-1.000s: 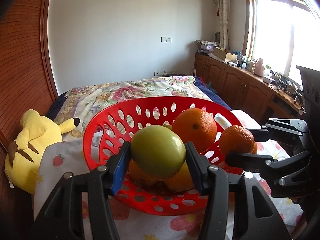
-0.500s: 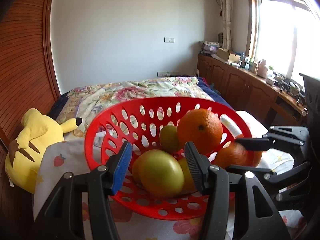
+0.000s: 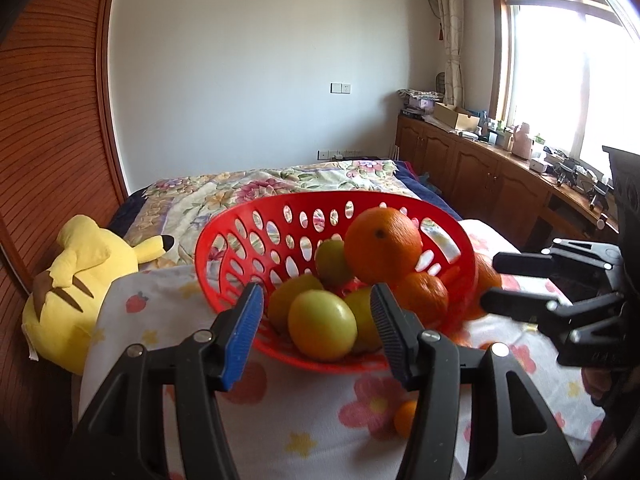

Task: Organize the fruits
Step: 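Withdraw both tools from the basket toward the remaining small oranges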

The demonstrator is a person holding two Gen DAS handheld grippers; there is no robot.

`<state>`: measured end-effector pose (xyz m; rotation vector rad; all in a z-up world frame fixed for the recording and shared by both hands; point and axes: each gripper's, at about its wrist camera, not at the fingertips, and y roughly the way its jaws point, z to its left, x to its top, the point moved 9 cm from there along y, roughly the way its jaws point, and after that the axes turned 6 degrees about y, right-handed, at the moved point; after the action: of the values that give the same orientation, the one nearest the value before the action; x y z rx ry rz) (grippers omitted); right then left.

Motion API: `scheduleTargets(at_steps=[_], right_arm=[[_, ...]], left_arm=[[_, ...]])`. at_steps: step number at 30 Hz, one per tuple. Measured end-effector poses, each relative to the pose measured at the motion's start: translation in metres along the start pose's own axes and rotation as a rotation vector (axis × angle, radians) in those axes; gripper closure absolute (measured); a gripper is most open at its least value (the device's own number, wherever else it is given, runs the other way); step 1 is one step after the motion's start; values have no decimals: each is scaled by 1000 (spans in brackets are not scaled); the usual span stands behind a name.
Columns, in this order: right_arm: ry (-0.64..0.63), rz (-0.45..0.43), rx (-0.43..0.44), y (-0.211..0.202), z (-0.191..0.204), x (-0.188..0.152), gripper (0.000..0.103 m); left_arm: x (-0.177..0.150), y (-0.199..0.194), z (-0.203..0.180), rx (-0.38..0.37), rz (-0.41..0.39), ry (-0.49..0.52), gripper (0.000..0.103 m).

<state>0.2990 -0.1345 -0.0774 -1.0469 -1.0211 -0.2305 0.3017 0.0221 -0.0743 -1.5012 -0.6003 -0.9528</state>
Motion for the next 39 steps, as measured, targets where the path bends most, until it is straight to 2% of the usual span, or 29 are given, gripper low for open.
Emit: scheduleTargets(at_steps=[13, 21, 39], right_arm=[[96, -22, -77, -54, -20, -43, 55], [128, -38, -101, -75, -23, -58, 55], [146, 10, -111, -53, -24, -77, 55]], left_arm=[[-30, -48, -35, -24, 3, 32, 47], [-46, -61, -40, -13, 14, 30, 47], [-80, -35, -40, -27, 78, 3, 46]])
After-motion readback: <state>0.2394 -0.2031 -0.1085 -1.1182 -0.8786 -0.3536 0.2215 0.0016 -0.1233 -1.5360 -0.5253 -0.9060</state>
